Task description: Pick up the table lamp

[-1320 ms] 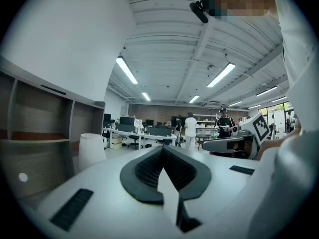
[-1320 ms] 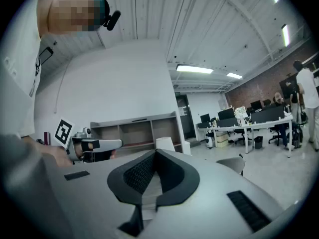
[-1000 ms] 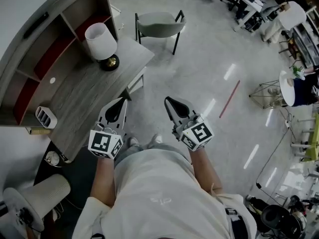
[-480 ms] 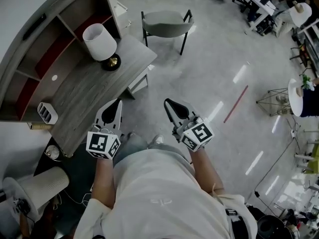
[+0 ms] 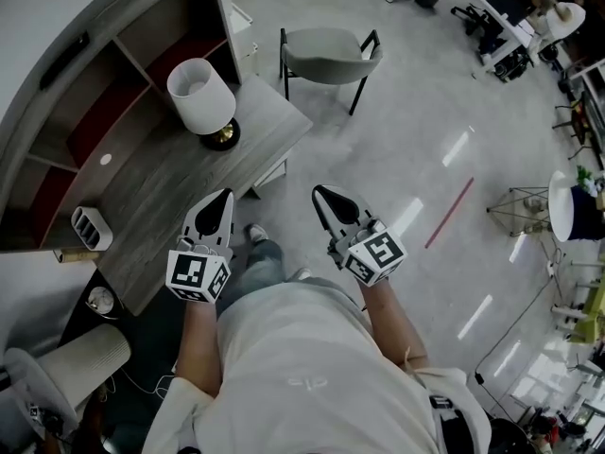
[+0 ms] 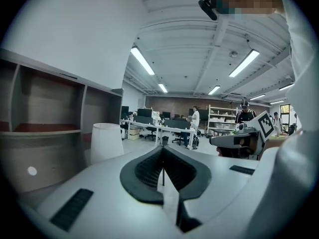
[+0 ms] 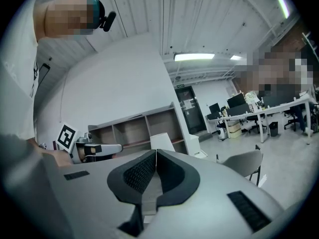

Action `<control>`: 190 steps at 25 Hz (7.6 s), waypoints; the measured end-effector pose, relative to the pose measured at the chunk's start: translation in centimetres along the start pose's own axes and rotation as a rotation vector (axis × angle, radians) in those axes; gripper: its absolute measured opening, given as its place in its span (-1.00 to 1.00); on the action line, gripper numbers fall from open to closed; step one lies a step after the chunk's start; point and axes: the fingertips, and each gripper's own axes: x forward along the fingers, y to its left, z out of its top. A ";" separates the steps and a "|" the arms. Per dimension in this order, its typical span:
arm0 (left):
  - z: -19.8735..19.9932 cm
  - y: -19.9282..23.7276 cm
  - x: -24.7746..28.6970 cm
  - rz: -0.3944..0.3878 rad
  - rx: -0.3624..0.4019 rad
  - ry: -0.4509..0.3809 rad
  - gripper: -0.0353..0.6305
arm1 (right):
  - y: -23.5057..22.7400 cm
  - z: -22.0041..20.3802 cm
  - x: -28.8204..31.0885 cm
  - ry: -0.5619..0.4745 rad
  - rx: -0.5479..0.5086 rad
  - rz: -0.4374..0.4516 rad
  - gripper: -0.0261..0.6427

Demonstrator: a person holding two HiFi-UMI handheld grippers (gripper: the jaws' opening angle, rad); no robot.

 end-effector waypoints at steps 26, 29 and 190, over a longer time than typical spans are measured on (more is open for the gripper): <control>1.3 21.1 5.0 0.161 -0.153 0.023 -0.84 | -3.2 1.2 22.6 0.095 -0.013 0.088 -0.83; 1.4 22.3 5.9 0.219 -0.172 0.055 -0.84 | -4.2 1.0 23.9 0.112 -0.007 0.126 -0.83; -18.4 34.7 -11.7 0.705 -0.810 0.016 -0.77 | 1.1 -26.2 44.5 0.921 -1.393 0.633 -0.45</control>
